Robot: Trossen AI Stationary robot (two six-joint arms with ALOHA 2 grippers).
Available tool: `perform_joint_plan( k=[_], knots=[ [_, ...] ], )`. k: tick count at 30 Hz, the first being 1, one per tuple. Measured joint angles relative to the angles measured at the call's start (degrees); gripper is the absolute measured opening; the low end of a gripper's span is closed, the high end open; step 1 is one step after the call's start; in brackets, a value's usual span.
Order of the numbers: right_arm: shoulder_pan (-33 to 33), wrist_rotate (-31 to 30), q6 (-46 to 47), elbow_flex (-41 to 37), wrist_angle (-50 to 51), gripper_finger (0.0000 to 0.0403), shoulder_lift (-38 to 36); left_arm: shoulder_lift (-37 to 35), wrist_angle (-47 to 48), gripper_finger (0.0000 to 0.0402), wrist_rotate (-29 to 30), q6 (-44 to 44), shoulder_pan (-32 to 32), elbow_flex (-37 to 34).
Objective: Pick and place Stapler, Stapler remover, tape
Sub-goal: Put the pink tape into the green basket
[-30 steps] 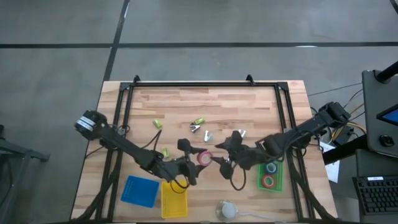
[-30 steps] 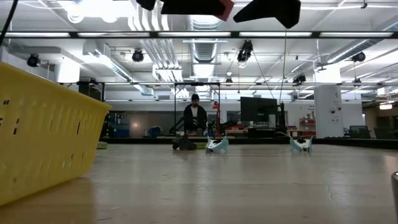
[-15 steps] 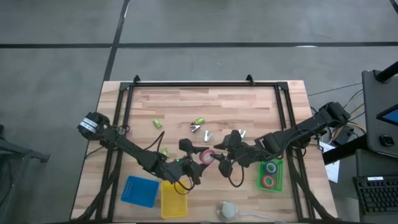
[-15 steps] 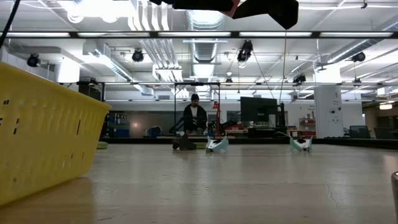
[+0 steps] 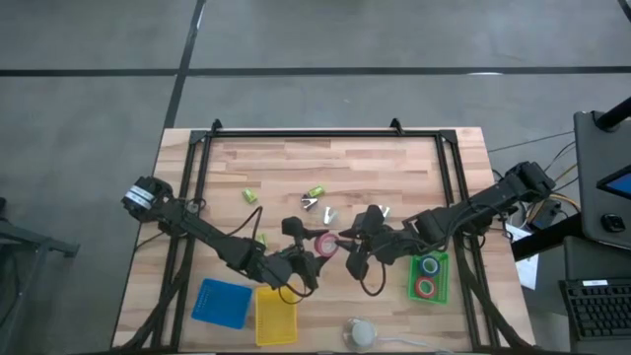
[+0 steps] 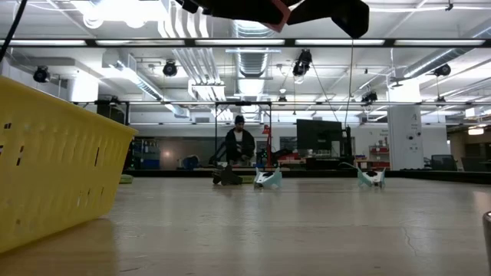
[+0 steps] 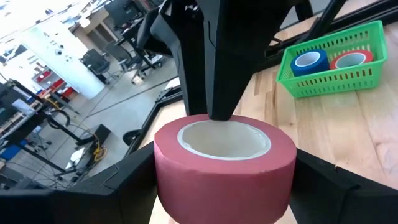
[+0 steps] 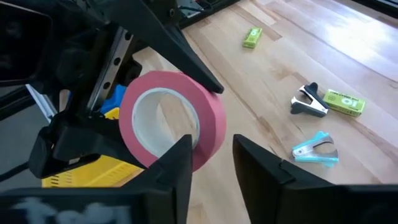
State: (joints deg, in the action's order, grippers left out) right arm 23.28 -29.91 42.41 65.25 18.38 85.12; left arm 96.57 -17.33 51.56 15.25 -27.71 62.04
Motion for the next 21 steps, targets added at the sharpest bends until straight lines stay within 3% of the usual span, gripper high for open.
perform_joint_plan(
  k=[21],
  knots=[
    [-1.74, 0.20, -1.53, 0.02, -1.46, 0.0082, 0.00, -0.02, -0.04, 0.0291, -1.37, -1.44, 0.12, 0.00]
  ],
)
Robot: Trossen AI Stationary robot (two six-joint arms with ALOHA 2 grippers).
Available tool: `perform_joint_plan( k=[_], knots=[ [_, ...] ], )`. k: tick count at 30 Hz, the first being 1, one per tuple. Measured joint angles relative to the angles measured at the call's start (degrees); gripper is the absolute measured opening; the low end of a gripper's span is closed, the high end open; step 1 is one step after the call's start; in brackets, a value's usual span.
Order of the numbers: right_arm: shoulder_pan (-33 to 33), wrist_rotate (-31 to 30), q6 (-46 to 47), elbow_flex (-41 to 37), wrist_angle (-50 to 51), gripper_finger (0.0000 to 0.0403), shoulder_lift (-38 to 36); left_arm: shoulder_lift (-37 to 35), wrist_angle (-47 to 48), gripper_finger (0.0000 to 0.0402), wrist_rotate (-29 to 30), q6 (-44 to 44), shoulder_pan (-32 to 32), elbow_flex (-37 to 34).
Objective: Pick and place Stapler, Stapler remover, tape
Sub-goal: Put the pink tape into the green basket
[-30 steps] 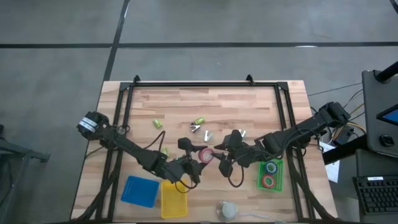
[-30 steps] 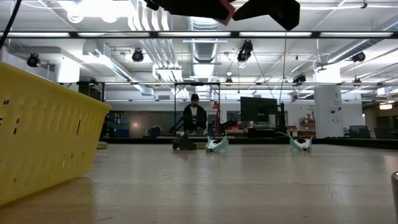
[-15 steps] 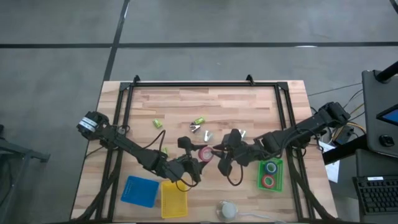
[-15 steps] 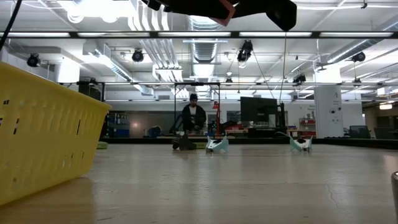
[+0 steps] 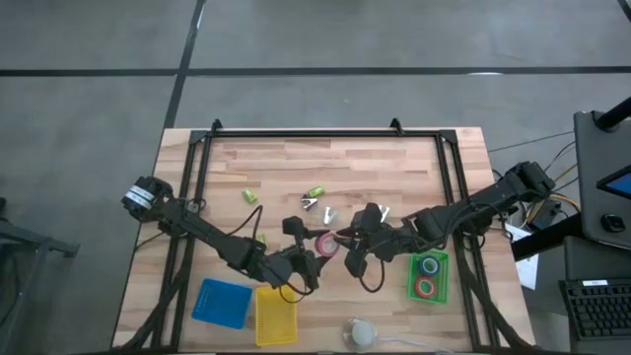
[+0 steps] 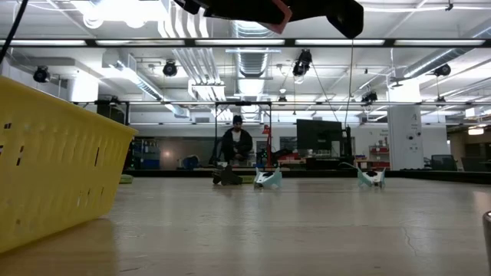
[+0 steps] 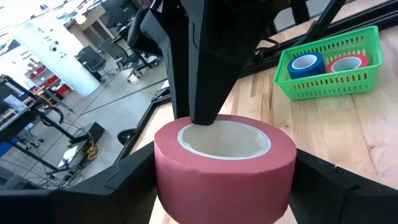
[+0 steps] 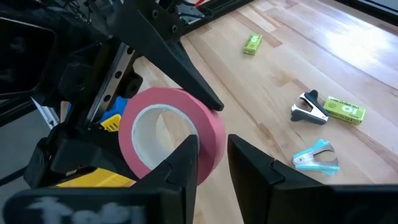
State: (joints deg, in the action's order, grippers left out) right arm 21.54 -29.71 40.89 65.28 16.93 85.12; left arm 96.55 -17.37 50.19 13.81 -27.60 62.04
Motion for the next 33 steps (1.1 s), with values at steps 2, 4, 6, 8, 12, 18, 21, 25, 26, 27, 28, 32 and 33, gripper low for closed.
perform_joint_plan(
  k=[2, 4, 6, 8, 12, 18, 21, 25, 26, 27, 28, 32, 33],
  knots=[
    [-0.06, 0.04, 0.36, 0.00, -0.04, 0.0082, 0.00, 0.00, -0.02, 0.0291, 0.02, -0.23, 0.02, 0.00],
    [-0.06, 0.93, 0.99, 0.00, -0.38, 0.0082, 0.02, 0.00, 0.05, 0.0291, -0.23, -0.23, 0.00, 0.00],
    [-0.05, 2.46, 0.70, 0.00, -1.00, 0.0082, 0.17, 0.00, 0.07, 0.0291, -0.55, -0.43, 0.03, 0.00],
    [-0.09, 2.77, 0.65, 0.00, -1.30, 0.0085, 0.60, 0.01, 0.07, 0.0291, -0.72, -0.67, 0.14, 0.05],
    [-0.23, 2.91, 0.94, 0.00, -1.16, 0.0088, 1.71, 0.07, 0.56, 0.0291, -0.85, -0.62, 0.16, 0.07],
    [-0.28, 2.73, 0.52, 0.00, -1.16, 0.0061, 1.93, 0.07, 2.63, 0.0291, -0.39, -2.23, 0.18, 0.07],
    [-0.28, 2.81, -0.18, 0.00, -1.00, 0.0045, 1.75, 0.07, 2.43, 0.0291, -0.43, -2.45, 0.22, 0.07],
    [-0.28, 2.99, -0.89, 0.00, -0.83, 0.0033, 1.73, 0.07, 2.52, 0.0291, -0.78, -2.56, 0.22, 0.07],
    [-0.28, 3.01, -1.00, 0.00, -0.83, 0.0033, 1.73, 0.07, 2.53, 0.0291, -0.78, -2.80, 0.20, 0.07],
    [-0.28, 3.05, -1.01, 0.00, -0.81, 0.0033, 1.69, 0.07, 2.53, 0.0292, -0.78, -3.28, 0.20, 0.07],
    [-0.28, 3.17, -1.01, 0.00, -0.69, 0.0033, 1.62, 0.07, 2.54, 0.0293, -0.80, -3.76, 0.20, 0.07],
    [-0.28, 3.17, -1.00, 0.00, -0.08, 0.0031, 1.51, 0.07, 2.66, 0.0306, -0.14, -5.10, 0.18, 0.07],
    [-0.28, 3.08, -1.02, 0.00, 0.64, 0.0031, 1.45, 0.07, 3.03, 0.0311, 0.04, -5.54, 0.14, 0.07]
  ],
)
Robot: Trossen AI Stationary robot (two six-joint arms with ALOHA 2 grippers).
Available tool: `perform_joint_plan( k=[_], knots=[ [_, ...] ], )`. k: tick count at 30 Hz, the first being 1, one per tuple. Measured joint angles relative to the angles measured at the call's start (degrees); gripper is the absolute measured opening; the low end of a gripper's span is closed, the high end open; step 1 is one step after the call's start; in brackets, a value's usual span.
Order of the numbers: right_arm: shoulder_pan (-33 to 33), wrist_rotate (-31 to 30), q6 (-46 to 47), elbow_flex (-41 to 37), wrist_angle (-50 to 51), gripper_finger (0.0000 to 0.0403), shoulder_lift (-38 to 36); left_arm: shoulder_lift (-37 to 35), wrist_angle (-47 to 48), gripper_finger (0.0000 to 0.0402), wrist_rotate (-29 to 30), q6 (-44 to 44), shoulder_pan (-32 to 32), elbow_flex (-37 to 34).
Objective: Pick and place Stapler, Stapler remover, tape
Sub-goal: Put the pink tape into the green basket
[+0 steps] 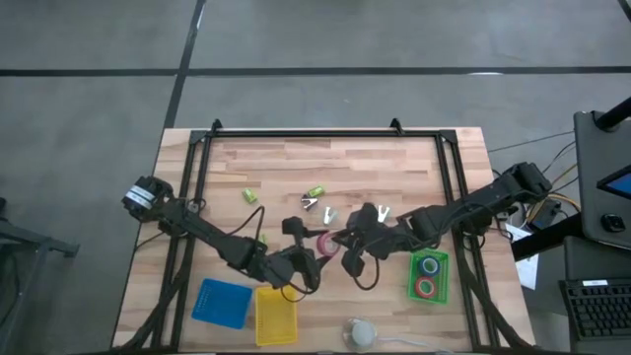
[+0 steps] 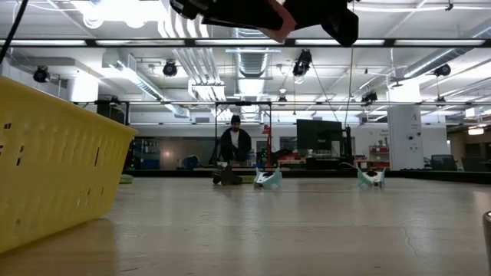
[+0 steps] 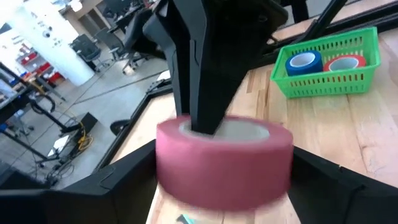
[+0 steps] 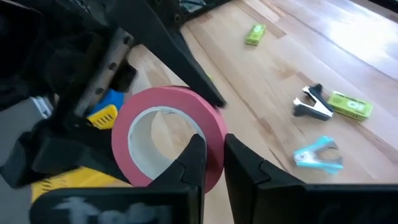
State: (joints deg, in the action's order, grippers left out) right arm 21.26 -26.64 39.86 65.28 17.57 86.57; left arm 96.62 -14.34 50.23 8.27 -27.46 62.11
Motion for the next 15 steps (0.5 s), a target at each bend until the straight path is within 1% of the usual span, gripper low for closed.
perform_joint_plan(
  k=[4, 8, 10, 12, 15],
  knots=[
    [0.04, -0.37, 0.02, -0.07, 1.45, 0.0030, -0.35, -0.04, 0.17, 0.0340, 1.35, -2.45, -0.13, 0.00],
    [0.02, -0.54, 0.92, -0.07, 4.18, 0.0030, -1.68, -0.07, -0.09, 0.0368, 4.35, -2.50, -0.65, 0.00],
    [0.05, 0.25, 2.55, -0.07, 8.03, 0.0030, -3.08, -0.13, -0.08, 0.0377, 5.32, -1.42, -1.03, 0.00],
    [0.22, 2.36, 5.13, -0.06, 12.90, 0.0030, -4.89, -0.13, -0.08, 0.0379, 5.20, -1.27, -1.32, 0.00],
    [1.12, 4.65, 11.46, -0.04, 21.93, 0.0030, -7.72, -0.13, -0.01, 0.0380, 4.72, -1.29, -1.55, -0.04]
  ],
)
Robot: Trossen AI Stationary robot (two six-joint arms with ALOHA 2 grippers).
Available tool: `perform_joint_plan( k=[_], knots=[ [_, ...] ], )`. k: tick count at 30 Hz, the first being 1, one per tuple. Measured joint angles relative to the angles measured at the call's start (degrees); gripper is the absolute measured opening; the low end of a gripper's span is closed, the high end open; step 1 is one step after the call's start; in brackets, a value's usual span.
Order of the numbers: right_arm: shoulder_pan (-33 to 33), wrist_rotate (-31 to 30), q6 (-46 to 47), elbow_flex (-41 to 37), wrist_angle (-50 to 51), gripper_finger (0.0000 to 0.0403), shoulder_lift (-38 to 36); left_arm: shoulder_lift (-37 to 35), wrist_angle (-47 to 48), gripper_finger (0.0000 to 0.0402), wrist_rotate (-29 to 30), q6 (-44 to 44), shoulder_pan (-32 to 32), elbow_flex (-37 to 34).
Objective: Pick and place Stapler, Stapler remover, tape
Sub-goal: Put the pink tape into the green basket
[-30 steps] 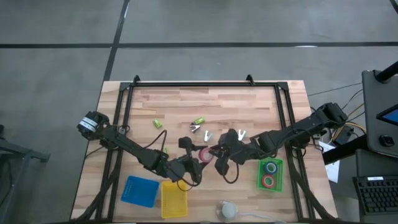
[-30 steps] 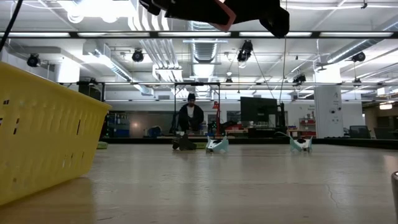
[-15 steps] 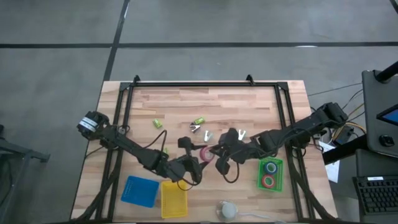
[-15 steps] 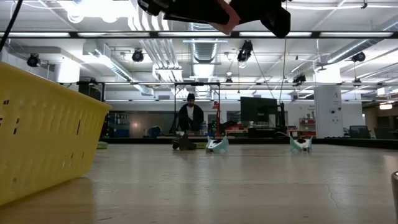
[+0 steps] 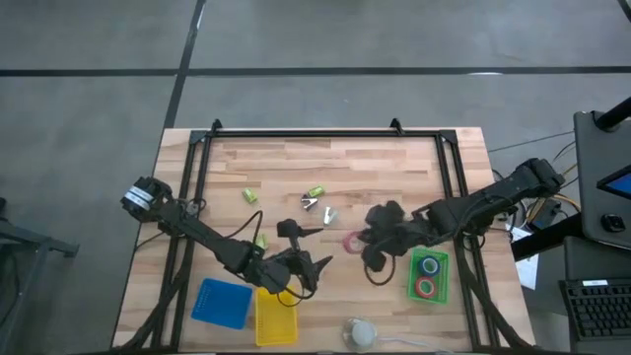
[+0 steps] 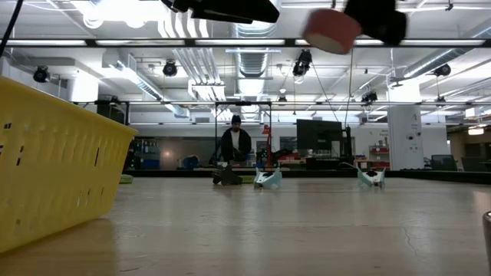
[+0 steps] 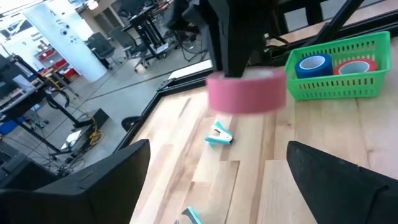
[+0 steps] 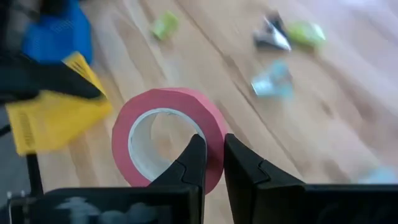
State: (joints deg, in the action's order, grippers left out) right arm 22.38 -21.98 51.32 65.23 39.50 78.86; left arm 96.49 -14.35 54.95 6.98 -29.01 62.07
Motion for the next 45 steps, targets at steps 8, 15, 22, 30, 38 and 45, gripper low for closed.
perform_joint_plan(
  k=[8, 15, 22, 30, 38, 45],
  knots=[
    [7.73, 5.96, 21.73, -1.12, 20.16, 0.0029, -3.74, 0.00, 0.00, 0.0381, -0.07, 0.02, -0.05, -0.10],
    [18.45, 9.75, 38.96, -4.51, 22.06, 0.0029, -3.77, 0.00, -0.08, 0.0381, -0.24, 0.04, -0.05, -0.12],
    [27.02, 12.29, 52.45, -7.38, 22.02, 0.0032, -1.71, 0.00, -0.74, 0.0381, -0.24, -0.49, -0.02, -0.05],
    [33.34, 15.16, 65.60, -12.13, 22.02, 0.0039, -1.39, 0.00, -1.29, 0.0381, -0.23, -0.17, -0.02, -0.03],
    [33.64, 16.40, 67.37, -14.11, 21.03, 0.0043, -1.39, 0.00, -1.53, 0.0381, -0.23, 0.16, -0.02, 0.01],
    [33.66, 18.84, 68.51, -17.22, 16.78, 0.0047, -0.90, 0.00, -1.49, 0.0381, -0.23, 0.38, -0.02, 0.01]
  ],
)
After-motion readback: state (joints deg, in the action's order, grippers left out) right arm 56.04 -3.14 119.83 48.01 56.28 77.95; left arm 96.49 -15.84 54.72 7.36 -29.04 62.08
